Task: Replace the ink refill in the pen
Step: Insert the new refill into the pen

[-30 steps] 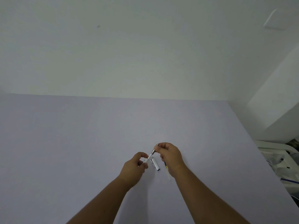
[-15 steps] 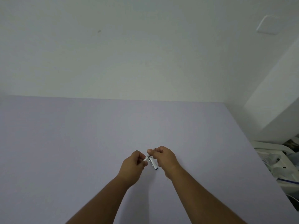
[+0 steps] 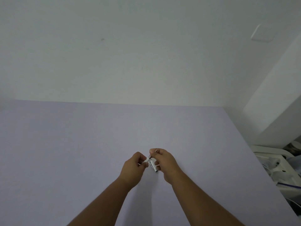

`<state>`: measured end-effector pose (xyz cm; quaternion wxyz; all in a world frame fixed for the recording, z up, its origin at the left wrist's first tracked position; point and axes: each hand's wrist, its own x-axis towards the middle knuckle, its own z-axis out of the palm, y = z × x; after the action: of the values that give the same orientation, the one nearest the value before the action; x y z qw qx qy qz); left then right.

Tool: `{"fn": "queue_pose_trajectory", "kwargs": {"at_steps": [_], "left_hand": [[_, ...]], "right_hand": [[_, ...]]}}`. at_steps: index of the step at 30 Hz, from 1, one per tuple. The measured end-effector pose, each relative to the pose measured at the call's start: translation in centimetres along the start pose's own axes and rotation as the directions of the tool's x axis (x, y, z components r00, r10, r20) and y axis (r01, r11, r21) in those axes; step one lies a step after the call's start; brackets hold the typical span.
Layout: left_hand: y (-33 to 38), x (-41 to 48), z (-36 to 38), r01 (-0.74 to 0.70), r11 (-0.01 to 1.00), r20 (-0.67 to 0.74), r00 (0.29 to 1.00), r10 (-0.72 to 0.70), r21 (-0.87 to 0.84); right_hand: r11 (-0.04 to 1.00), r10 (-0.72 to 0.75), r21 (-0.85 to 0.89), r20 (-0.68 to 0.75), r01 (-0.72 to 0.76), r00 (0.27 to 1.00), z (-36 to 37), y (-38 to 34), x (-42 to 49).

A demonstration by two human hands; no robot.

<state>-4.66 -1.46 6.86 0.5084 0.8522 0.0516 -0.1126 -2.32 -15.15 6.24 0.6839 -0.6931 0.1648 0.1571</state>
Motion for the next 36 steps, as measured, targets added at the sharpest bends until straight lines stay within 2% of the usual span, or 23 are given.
{"fn": "queue_pose_trajectory", "kwargs": {"at_steps": [2, 5, 9, 11, 14, 18, 20, 23, 27, 32, 36], "left_hand": [[0.2, -0.1, -0.1, -0.005, 1.000, 0.000, 1.000, 0.005, 0.006], [0.4, -0.3, -0.1, -0.024, 0.999, 0.016, 1.000, 0.023, 0.023], [0.7, -0.3, -0.1, -0.020, 0.999, -0.016, 1.000, 0.021, 0.025], [0.9, -0.3, -0.1, -0.022, 0.999, -0.012, 1.000, 0.022, 0.032], [1.0, -0.6, 0.0, -0.033, 0.998, 0.006, 0.999, 0.033, 0.053], [1.3, -0.6, -0.3, -0.038, 0.999, -0.017, 0.999, 0.038, 0.031], [1.4, -0.6, -0.3, -0.048, 0.997, -0.020, 0.999, 0.050, 0.052], [1.5, -0.6, -0.2, -0.052, 0.997, -0.011, 0.999, 0.052, 0.058], [1.7, -0.5, -0.2, -0.046, 0.997, -0.025, 0.999, 0.048, 0.057], [1.9, -0.6, 0.2, -0.057, 0.995, -0.007, 0.998, 0.058, 0.079], [2.0, -0.4, 0.2, -0.054, 0.997, -0.032, 0.998, 0.056, 0.047]], "right_hand": [[0.999, -0.023, -0.028, 0.000, 0.023, 1.000, -0.2, -0.2, -0.2], [0.986, 0.008, -0.168, -0.084, -0.022, 0.996, -0.2, -0.4, -0.2], [0.999, -0.008, 0.037, 0.020, 0.008, 1.000, -0.5, -0.5, -0.5], [1.000, -0.020, 0.014, 0.009, 0.020, 1.000, -0.7, -0.6, -0.5], [0.991, 0.015, -0.133, -0.064, -0.023, 0.998, -0.7, -0.9, -0.5], [0.998, -0.023, 0.063, 0.069, 0.019, 0.997, -1.0, -0.8, -0.7], [0.999, -0.023, 0.051, 0.051, 0.020, 0.998, -1.0, -0.9, -0.8], [0.998, 0.026, -0.057, -0.022, -0.027, 0.999, -0.8, -1.2, -0.8], [0.991, -0.033, 0.129, 0.058, 0.025, 0.998, -1.1, -1.2, -0.9], [0.997, 0.030, -0.076, -0.042, -0.033, 0.999, -1.1, -1.6, -0.7], [0.995, -0.017, 0.099, 0.076, 0.010, 0.997, -1.5, -1.4, -0.9]]}}
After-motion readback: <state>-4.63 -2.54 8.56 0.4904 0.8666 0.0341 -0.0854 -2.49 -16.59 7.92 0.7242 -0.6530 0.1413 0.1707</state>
